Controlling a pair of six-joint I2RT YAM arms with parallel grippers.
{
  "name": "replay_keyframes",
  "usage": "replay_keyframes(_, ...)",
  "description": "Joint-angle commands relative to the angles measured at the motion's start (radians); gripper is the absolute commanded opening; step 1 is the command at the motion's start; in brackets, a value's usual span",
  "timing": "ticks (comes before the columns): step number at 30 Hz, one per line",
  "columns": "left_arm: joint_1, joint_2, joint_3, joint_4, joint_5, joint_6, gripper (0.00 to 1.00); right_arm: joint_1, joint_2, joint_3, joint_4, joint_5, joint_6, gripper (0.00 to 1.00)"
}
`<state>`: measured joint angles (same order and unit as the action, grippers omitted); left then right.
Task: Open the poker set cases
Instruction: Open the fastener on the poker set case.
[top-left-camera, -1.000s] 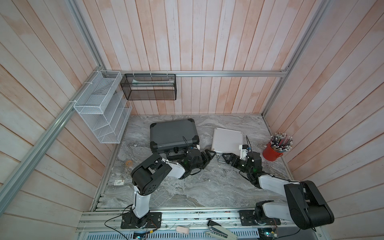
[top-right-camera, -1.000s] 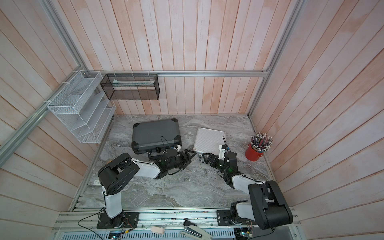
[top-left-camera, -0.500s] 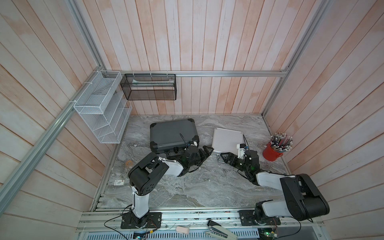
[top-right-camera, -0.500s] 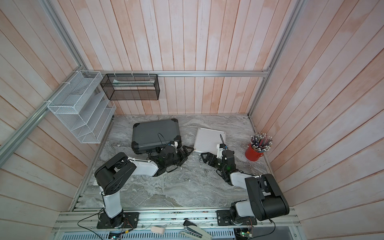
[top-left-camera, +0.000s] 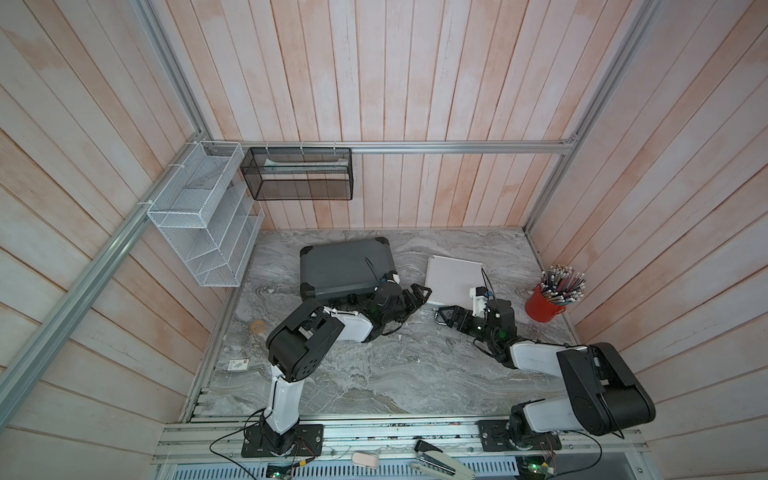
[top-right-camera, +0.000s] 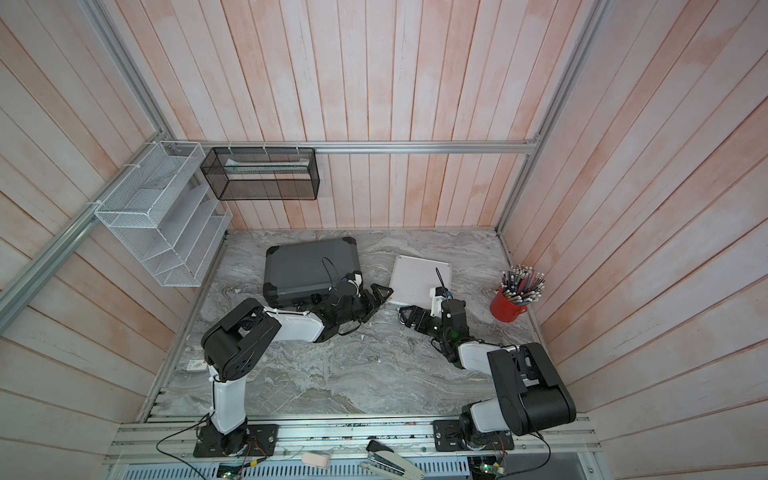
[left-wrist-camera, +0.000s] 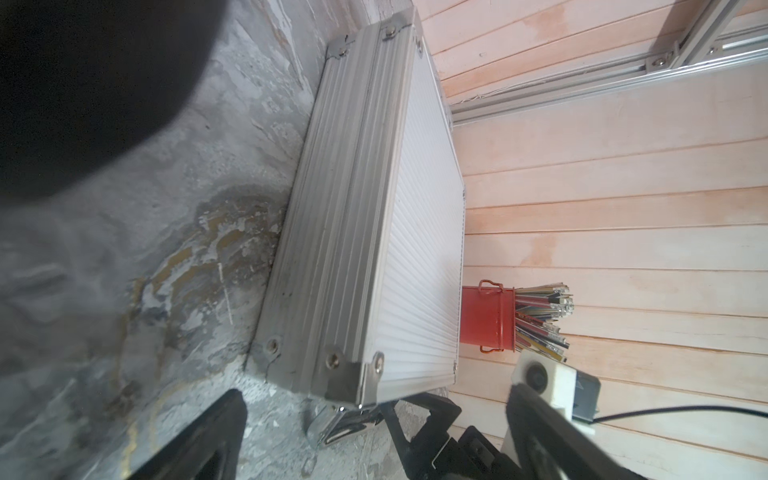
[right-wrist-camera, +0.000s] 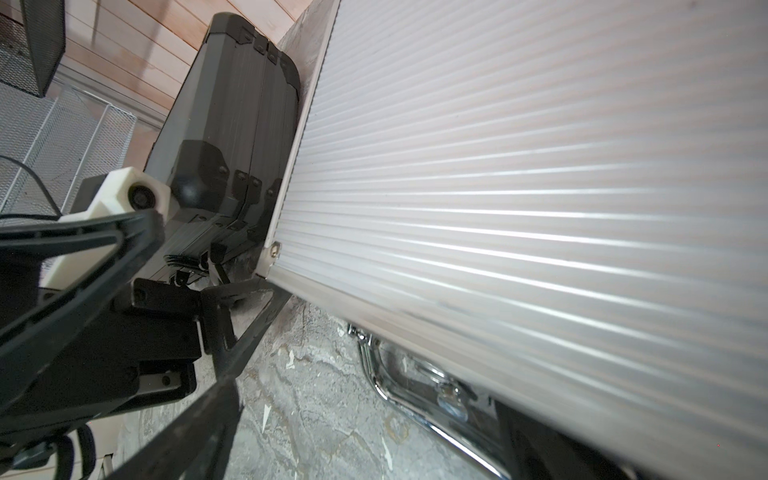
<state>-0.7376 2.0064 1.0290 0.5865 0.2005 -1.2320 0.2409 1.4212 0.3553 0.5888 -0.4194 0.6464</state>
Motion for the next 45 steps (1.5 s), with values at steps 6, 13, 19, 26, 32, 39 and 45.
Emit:
replay_keyframes(6,0.014,0.085,0.070,-0.023,0.053,0.019,1.00,0.014,-0.010,0.039,0.014,0.015,-0.050,0.96)
replay_keyframes(13,0.012,0.096,0.074,0.000,0.072,0.009,0.99,0.032,-0.037,0.043,0.014,0.005,-0.057,0.95)
replay_keyframes(19,0.010,0.116,0.087,0.016,0.100,-0.002,0.98,0.044,-0.051,0.048,0.001,0.004,-0.066,0.95)
replay_keyframes(26,0.005,0.142,0.101,0.050,0.129,-0.029,0.96,0.051,-0.043,0.055,-0.021,0.005,-0.073,0.95)
replay_keyframes(32,0.003,0.146,0.101,0.061,0.132,-0.038,0.96,0.060,-0.036,0.063,-0.027,0.005,-0.082,0.95)
replay_keyframes(39,0.003,0.146,0.092,0.067,0.129,-0.046,0.95,0.068,-0.046,0.059,-0.042,0.005,-0.099,0.94)
replay_keyframes(45,0.006,0.149,0.093,0.074,0.129,-0.054,0.95,0.093,-0.067,0.048,-0.066,0.009,-0.128,0.93)
